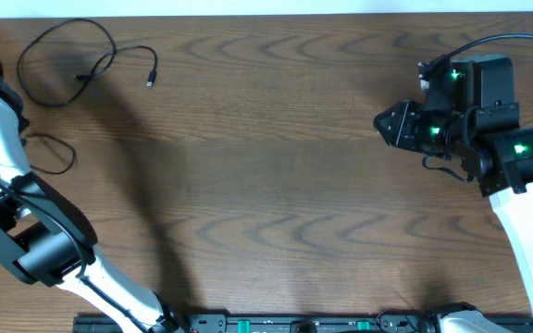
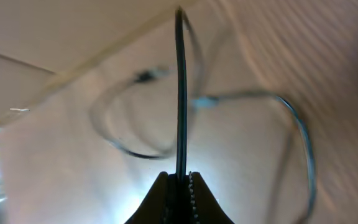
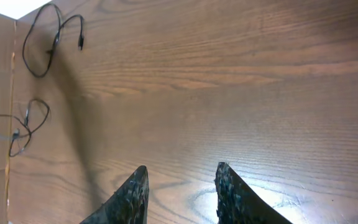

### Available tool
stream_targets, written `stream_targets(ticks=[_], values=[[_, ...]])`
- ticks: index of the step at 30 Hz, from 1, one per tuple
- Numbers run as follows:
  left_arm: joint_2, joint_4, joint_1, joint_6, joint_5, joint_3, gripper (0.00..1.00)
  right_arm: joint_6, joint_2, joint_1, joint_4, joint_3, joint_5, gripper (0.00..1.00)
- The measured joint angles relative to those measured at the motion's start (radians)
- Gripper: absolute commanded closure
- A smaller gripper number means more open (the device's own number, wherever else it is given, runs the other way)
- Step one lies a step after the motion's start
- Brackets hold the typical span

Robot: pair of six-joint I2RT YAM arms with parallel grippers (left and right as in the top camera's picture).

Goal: Untangle cables

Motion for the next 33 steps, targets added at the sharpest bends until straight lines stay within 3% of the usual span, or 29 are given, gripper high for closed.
stream_targets(ticks=[7,21,24,27,33], values=[[0.000,0.023,0.003,-0.026,0.216,-0.074,0.92,0.000,0.000,0.008,-0.002,0.000,-0.002,0.69],[0.000,-0.006,0.171,-0.041,0.264,-0.121,0.91,0.000,0.000,0.008,-0.009,0.000,-0.004,0.69],[0.000,0.001,0.200,-0.046,0.264,-0.162,0.78,0.000,0.000,0.008,-0.010,0.000,-0.004,0.70],[0.000,0.006,0.218,-0.072,0.267,-0.200,0.76,0.000,0.000,0.008,-0.011,0.000,-0.004,0.70],[0.000,0.011,0.248,-0.122,0.267,-0.230,0.50,0.000,0.000,0.008,-0.015,0.000,-0.004,0.70]])
